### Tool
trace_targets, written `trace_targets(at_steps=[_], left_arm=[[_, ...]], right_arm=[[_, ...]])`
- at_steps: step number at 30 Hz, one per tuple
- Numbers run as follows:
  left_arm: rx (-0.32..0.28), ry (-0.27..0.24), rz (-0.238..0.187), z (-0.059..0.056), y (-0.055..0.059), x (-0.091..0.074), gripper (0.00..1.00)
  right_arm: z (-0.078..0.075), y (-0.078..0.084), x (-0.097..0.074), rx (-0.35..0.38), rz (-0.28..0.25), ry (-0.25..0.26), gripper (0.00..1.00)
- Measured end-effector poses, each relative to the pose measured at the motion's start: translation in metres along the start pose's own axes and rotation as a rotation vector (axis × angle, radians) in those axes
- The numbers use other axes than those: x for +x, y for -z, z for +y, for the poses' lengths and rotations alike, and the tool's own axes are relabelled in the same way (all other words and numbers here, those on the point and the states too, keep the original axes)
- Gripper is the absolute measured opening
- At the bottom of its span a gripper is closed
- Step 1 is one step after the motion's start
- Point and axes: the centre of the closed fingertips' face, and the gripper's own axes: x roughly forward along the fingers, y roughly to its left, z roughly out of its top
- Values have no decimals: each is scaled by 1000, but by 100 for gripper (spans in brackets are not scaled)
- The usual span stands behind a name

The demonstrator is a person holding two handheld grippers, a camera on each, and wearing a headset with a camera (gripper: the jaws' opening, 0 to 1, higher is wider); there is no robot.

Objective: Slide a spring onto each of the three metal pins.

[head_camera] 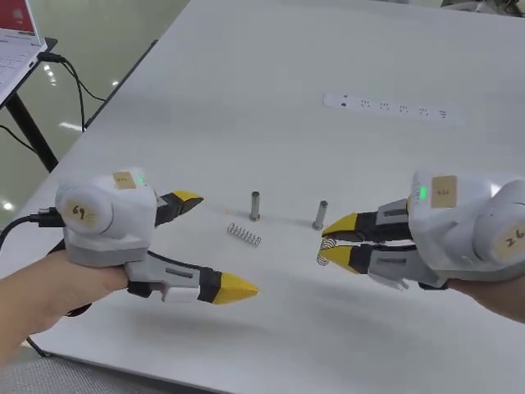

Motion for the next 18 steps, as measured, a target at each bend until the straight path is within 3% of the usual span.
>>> trace_targets(at_steps=[7, 18], left_arm=[[-18, -62, -8, 15, 2, -9, 98], [-38, -76, -8, 17, 8, -11, 98]], right_arm=[[-4, 1, 2, 17, -5, 23, 7], [-25, 9, 6, 45, 9, 54, 7]])
